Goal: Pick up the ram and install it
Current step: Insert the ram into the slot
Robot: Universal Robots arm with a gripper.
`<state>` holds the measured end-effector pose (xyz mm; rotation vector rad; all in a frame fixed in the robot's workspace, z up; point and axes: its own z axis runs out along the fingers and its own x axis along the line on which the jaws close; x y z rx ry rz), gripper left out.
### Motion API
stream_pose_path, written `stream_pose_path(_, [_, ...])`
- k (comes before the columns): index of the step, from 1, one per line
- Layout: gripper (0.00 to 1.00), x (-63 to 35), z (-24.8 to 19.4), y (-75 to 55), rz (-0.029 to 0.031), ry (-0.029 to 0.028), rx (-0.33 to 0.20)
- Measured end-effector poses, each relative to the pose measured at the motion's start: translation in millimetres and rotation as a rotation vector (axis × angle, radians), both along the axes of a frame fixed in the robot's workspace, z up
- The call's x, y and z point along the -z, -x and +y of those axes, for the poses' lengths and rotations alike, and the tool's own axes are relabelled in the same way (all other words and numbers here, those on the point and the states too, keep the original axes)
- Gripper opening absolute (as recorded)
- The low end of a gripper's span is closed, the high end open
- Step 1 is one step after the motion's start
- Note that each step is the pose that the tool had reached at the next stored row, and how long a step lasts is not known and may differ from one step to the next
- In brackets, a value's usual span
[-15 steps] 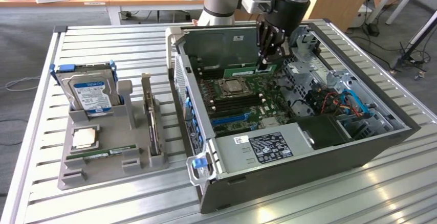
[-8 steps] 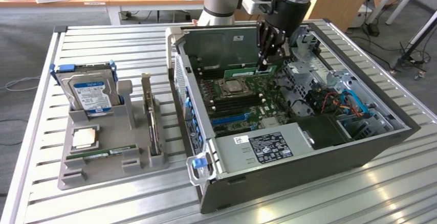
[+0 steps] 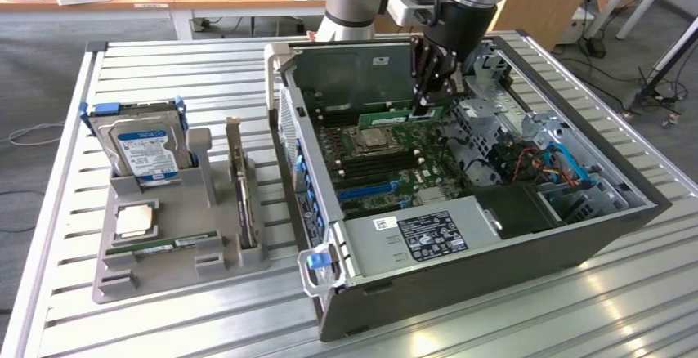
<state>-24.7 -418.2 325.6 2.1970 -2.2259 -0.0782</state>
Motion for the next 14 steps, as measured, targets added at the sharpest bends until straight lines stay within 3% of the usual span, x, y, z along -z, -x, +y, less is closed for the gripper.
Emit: stream_pose_path(14, [0.12,13.3,0.0,0.0,0.0001,0.0,0.0])
